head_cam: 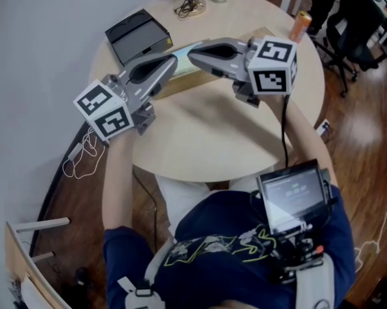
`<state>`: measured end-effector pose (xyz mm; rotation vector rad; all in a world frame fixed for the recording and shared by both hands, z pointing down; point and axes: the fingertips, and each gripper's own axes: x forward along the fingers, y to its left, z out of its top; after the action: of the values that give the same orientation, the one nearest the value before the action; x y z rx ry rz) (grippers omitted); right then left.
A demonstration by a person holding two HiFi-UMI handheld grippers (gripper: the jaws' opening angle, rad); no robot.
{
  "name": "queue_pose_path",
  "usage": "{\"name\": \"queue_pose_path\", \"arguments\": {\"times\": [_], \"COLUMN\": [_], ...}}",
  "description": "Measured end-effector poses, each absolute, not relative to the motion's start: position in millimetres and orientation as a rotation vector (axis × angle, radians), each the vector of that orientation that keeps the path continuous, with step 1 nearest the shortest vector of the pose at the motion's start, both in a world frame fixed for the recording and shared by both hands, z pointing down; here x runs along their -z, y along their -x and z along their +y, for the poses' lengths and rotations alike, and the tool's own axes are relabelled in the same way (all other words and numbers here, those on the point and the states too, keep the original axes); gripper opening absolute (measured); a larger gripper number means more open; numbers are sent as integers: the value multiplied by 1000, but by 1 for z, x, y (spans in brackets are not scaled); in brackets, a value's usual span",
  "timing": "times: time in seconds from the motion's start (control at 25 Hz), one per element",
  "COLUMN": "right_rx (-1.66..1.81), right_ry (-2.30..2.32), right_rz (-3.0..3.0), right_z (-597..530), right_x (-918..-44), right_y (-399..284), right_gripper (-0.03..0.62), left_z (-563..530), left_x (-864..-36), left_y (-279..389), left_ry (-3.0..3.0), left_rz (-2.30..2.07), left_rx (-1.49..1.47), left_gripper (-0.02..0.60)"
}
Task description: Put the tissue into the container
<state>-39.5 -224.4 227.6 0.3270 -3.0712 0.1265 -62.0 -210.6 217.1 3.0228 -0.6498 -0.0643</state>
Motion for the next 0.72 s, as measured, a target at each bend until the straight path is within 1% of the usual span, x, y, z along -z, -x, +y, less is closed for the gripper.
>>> {"name": "queue_pose_path", "arguments": {"times": [0.36, 0.44, 0.52, 0.6, 0.68, 0.72], "right_rx": [-133, -141, -135, -125, -120, -107], "right_ry": [-55, -28, -65, -172, -173, -147], "right_rz": [-3140, -3137, -3055, -2907, -2923, -2957], "right_z": [-177, -169, -165, -163, -158, -155], "right_x": [-283, -306, -351, -391, -392, -387], "right_y": [34, 32, 31, 40, 46, 44], "right_gripper": [17, 17, 17, 17, 17, 17], "left_z": [-190, -187, -184, -180, -175, -174], "left_x": [-279, -295, -325, -365, -382, -385], "left_y": [55, 56, 55, 51, 46, 45], "left_ry": [-2934, -2902, -2862, -2852, -2904, -2912], "left_rz": [-618, -611, -621, -677, -800, -845], "left_rx": [108, 141, 138, 9, -155, -191], "left_gripper": [0, 0, 0, 1, 1, 0]}}
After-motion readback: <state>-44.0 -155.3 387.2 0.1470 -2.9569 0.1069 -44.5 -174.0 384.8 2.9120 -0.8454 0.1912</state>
